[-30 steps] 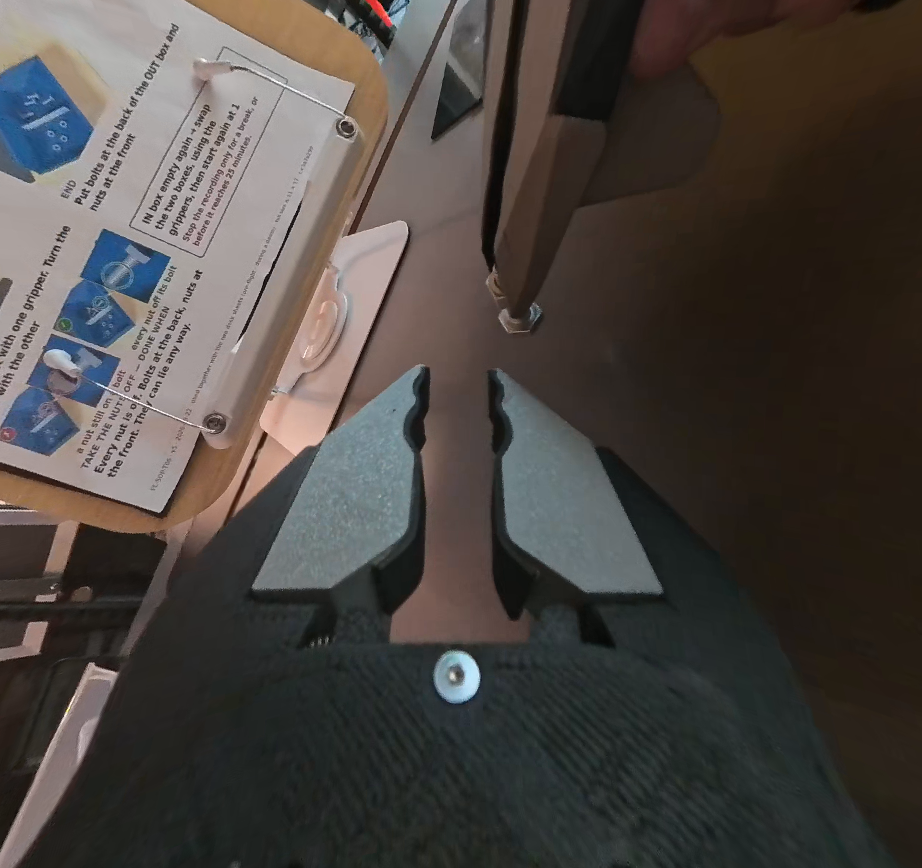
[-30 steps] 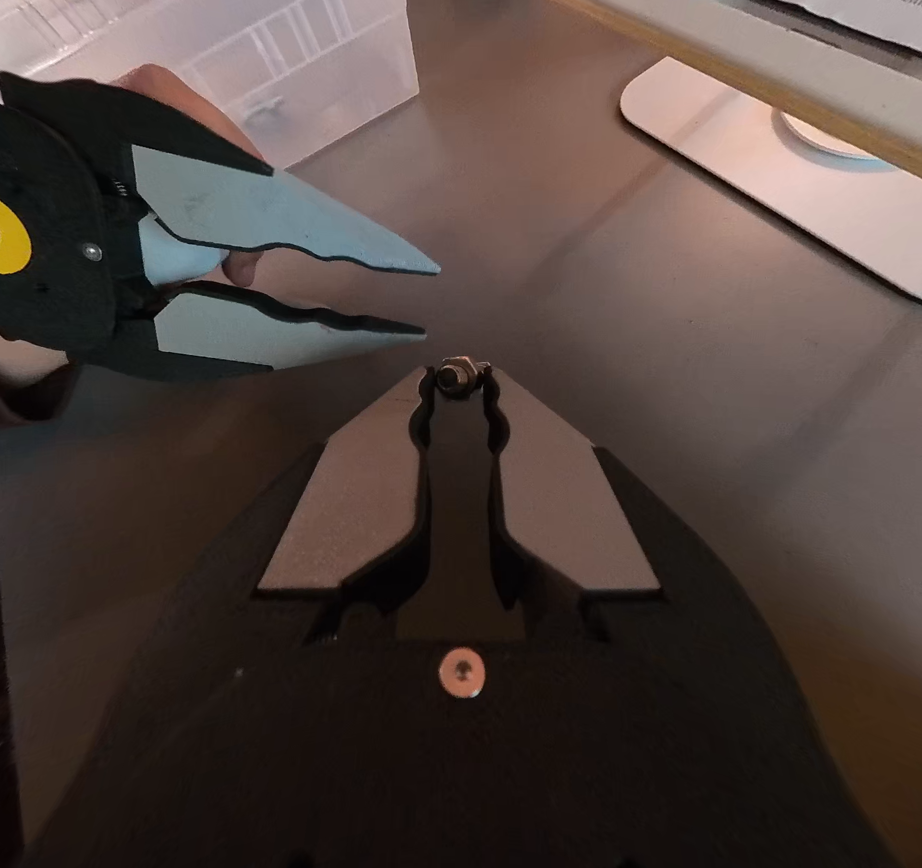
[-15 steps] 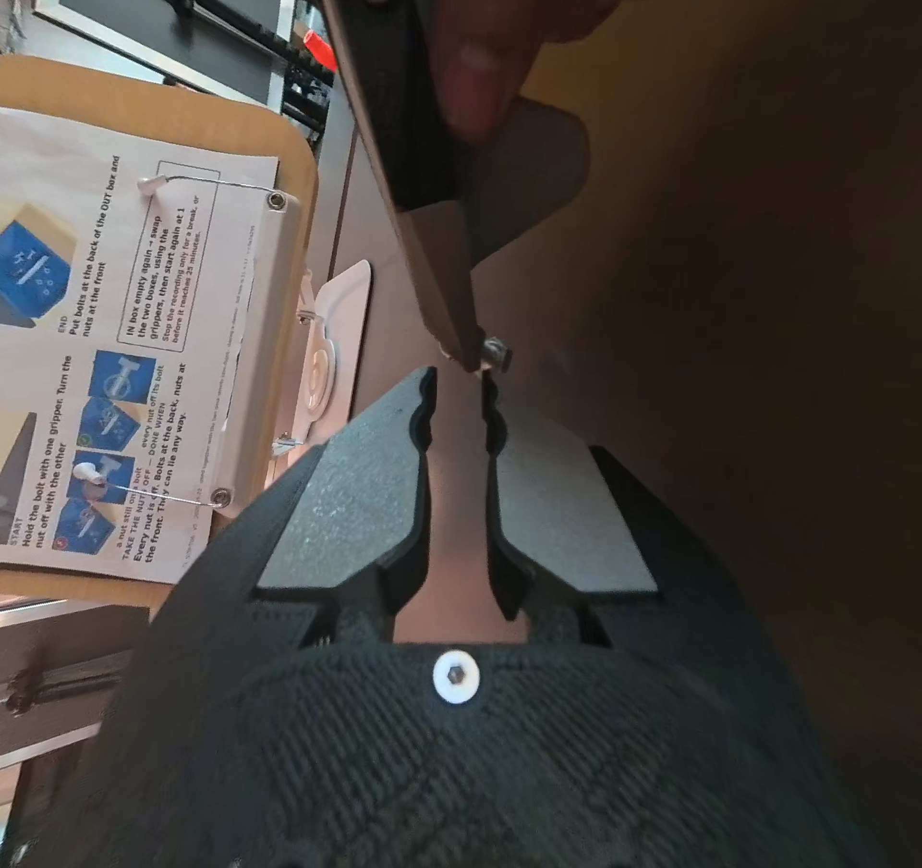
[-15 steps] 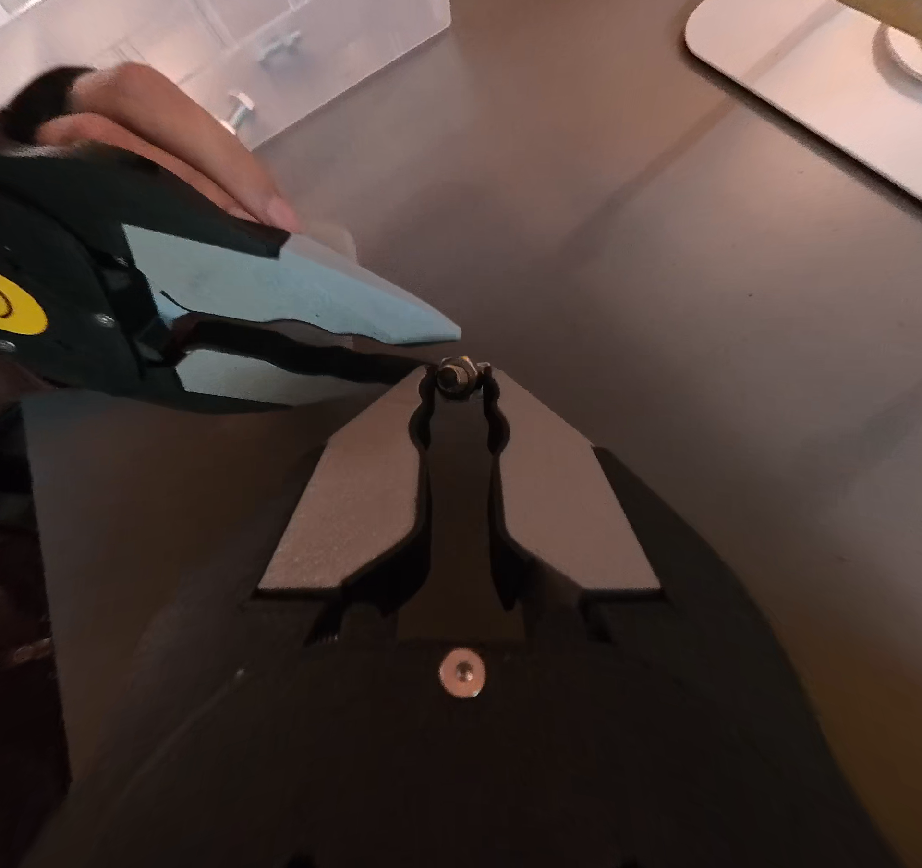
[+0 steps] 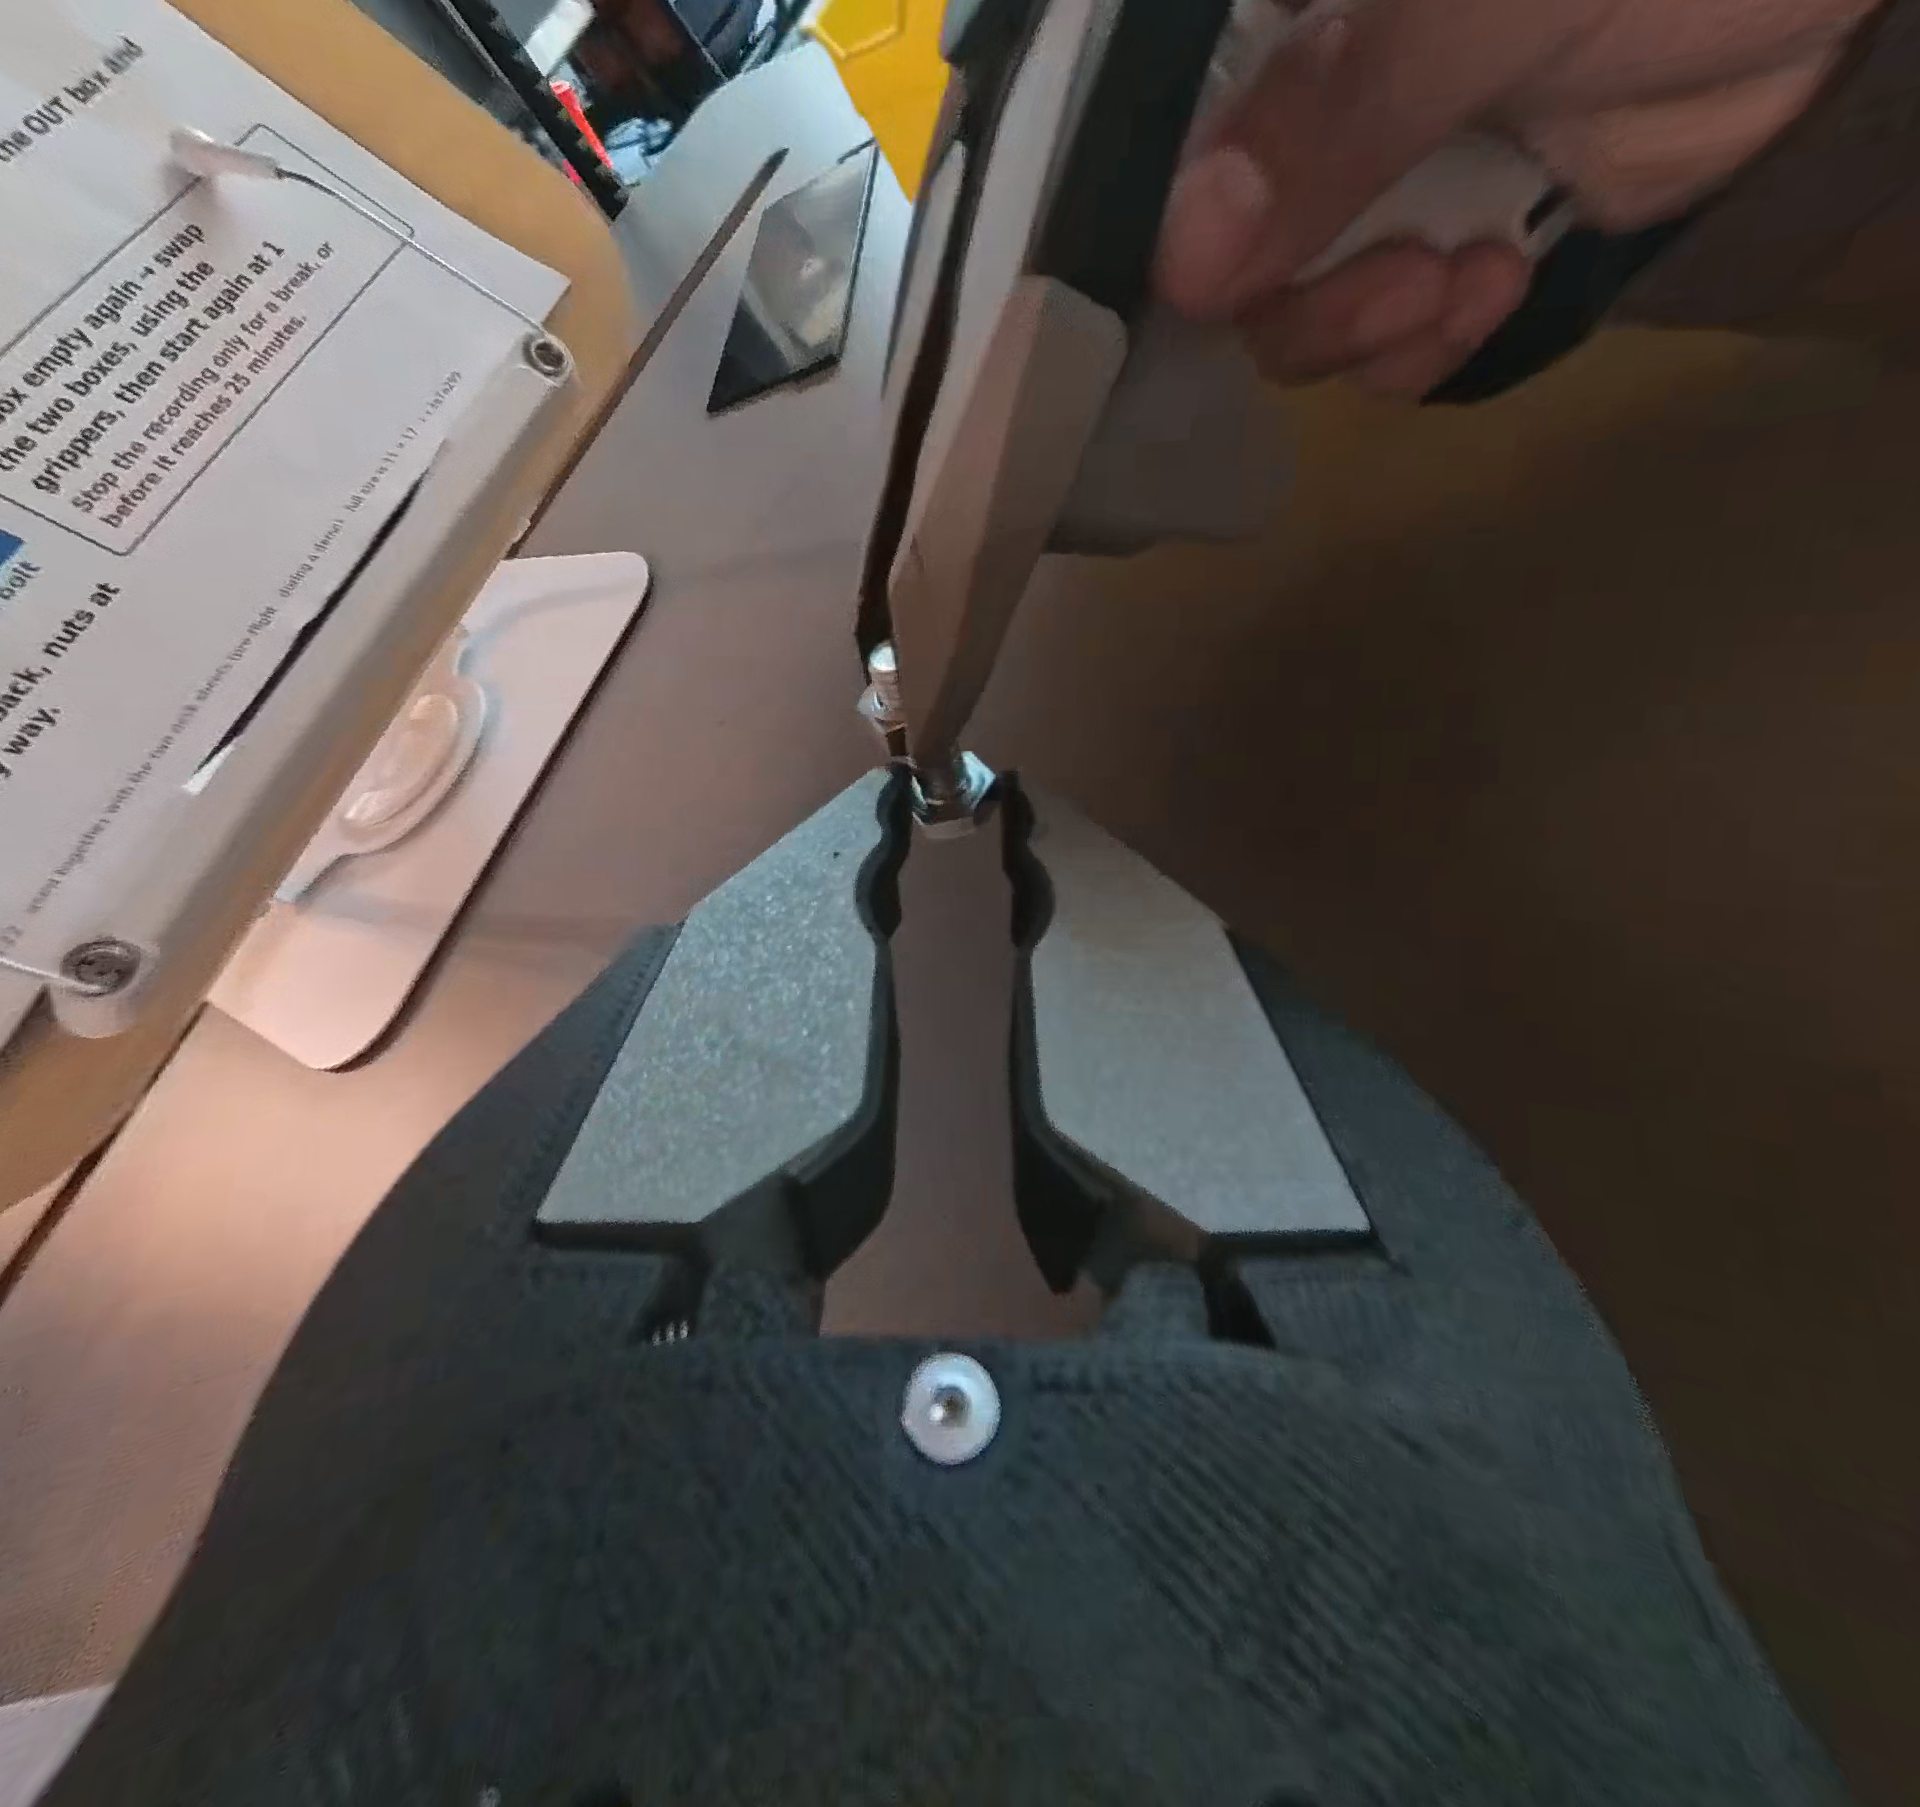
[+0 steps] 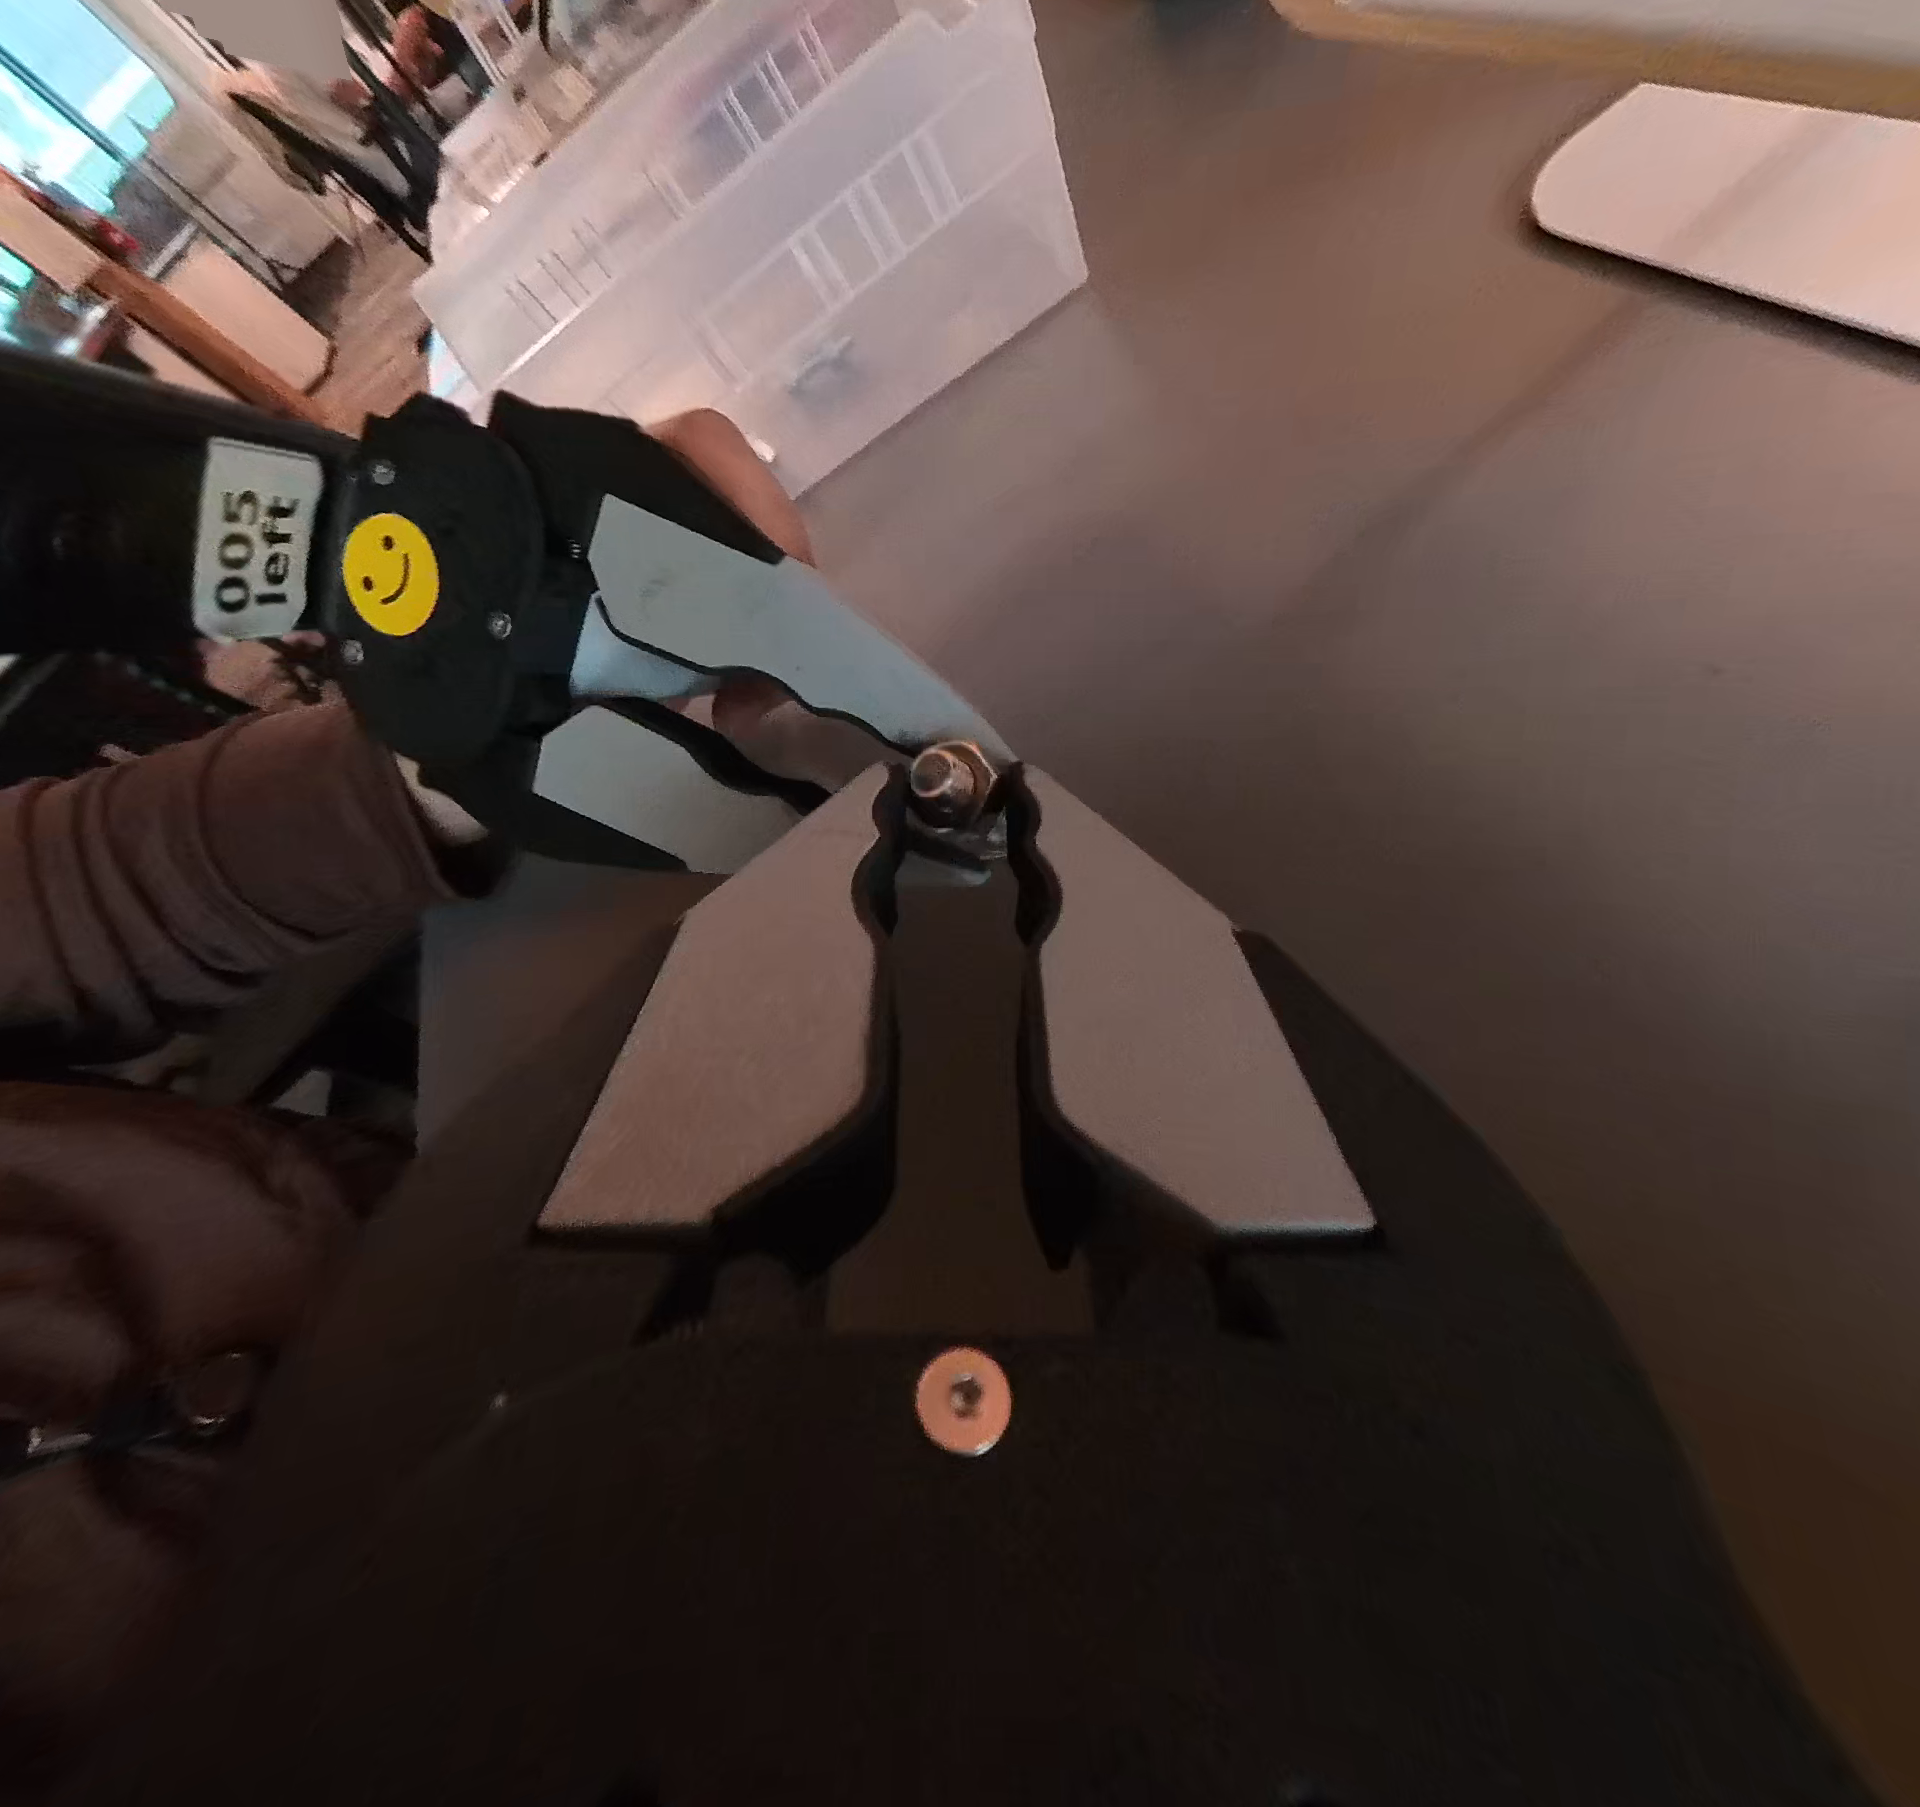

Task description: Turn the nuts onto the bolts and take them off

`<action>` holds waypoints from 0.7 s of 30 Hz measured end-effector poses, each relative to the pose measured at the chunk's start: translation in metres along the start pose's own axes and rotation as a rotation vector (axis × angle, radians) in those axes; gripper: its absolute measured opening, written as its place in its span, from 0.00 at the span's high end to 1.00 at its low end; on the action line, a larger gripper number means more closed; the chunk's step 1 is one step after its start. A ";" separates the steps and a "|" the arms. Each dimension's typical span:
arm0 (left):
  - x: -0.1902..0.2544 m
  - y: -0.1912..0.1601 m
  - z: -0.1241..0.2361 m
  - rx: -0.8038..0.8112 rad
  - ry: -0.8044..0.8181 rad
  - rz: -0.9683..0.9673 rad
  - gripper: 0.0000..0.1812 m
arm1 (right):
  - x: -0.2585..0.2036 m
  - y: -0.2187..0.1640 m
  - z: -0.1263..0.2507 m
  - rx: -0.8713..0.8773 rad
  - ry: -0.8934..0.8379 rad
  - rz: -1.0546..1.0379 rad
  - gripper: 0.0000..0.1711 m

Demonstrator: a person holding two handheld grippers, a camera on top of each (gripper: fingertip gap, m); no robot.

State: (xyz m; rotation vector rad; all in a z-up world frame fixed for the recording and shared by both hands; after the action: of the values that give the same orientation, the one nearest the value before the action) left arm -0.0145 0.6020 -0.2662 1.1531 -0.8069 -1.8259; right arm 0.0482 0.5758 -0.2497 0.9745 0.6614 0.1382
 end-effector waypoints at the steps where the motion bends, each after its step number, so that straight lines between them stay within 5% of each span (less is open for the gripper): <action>1: 0.000 0.001 0.000 0.011 -0.008 0.022 0.92 | -0.001 0.001 0.000 0.007 0.009 -0.002 0.91; 21: -0.012 0.008 0.009 0.123 -0.119 0.364 0.93 | -0.003 0.008 0.005 0.088 0.075 -0.058 0.91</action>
State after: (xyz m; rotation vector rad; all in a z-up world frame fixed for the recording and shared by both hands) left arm -0.0170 0.6101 -0.2515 0.9070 -1.1320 -1.5683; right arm 0.0498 0.5758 -0.2400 1.0378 0.7694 0.0952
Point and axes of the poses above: each gripper's, where its closed fingertips meet, z back along the fingers, y out of its top, x = y × z across the jaws, the point moved 5 cm from there along z, back along the fingers, and after that the axes turned 3 degrees about x, right-handed, at the moved point
